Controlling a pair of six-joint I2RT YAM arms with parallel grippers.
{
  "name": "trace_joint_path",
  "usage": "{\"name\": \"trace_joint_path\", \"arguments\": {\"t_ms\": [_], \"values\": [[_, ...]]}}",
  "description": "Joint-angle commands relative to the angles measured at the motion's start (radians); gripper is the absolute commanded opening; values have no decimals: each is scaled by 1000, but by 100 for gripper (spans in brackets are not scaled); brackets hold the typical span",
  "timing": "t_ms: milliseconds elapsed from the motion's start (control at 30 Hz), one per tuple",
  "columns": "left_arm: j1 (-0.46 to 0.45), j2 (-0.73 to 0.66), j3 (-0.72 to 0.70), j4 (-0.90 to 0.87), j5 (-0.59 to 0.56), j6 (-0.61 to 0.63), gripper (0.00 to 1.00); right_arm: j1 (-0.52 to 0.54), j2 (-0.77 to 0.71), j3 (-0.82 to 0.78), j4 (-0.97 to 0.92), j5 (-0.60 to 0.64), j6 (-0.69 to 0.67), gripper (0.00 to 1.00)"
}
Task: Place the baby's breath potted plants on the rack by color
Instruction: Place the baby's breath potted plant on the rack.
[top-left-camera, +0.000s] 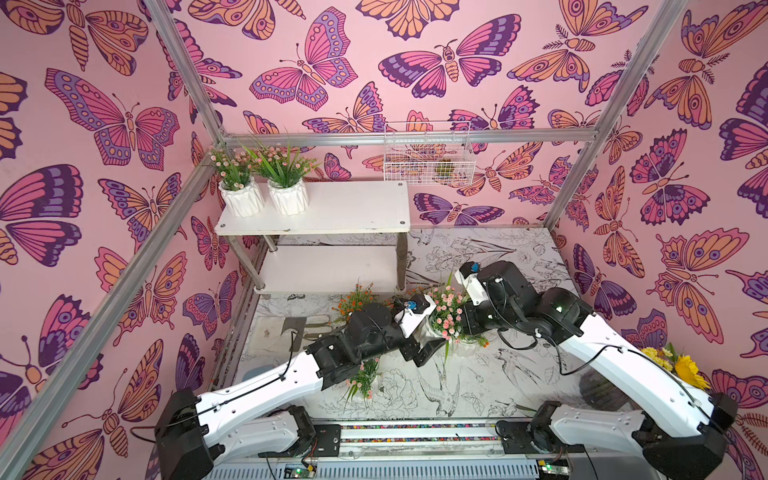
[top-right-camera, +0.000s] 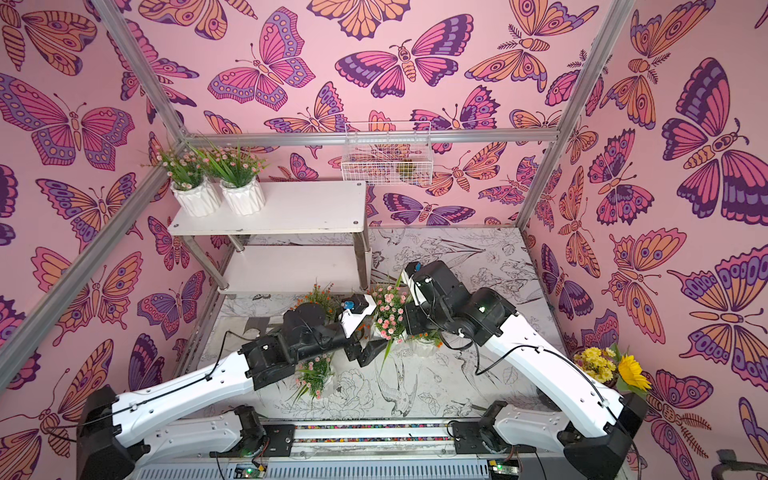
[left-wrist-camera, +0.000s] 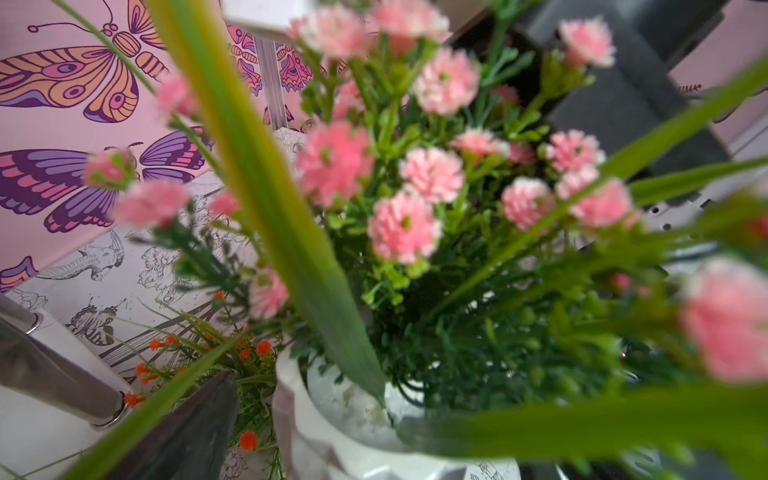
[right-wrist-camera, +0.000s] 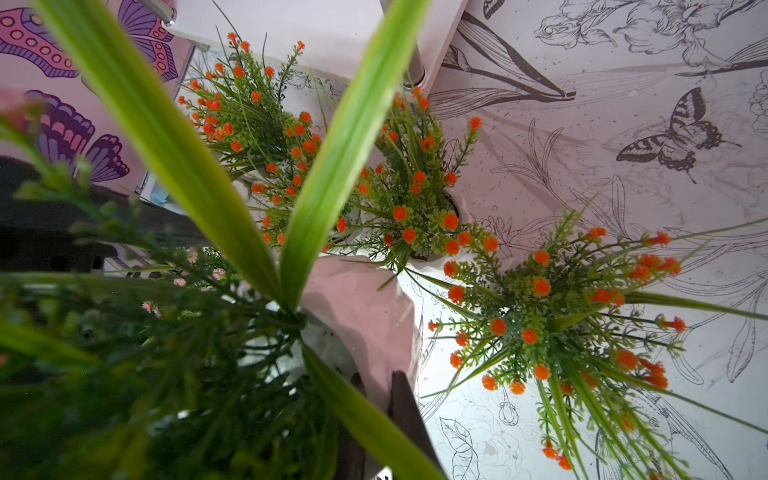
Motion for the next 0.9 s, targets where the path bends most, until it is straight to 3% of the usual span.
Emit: {"name": "trace_joint_path", "arguments": {"t_ms": [0,867], "values": [[-5,22,31,34,-21,-17,100,-4,-9,29,73,-33,2,0],[-5,92,58,34,-12,-31,99,-4,4,22,105,-75,0,0]]}}
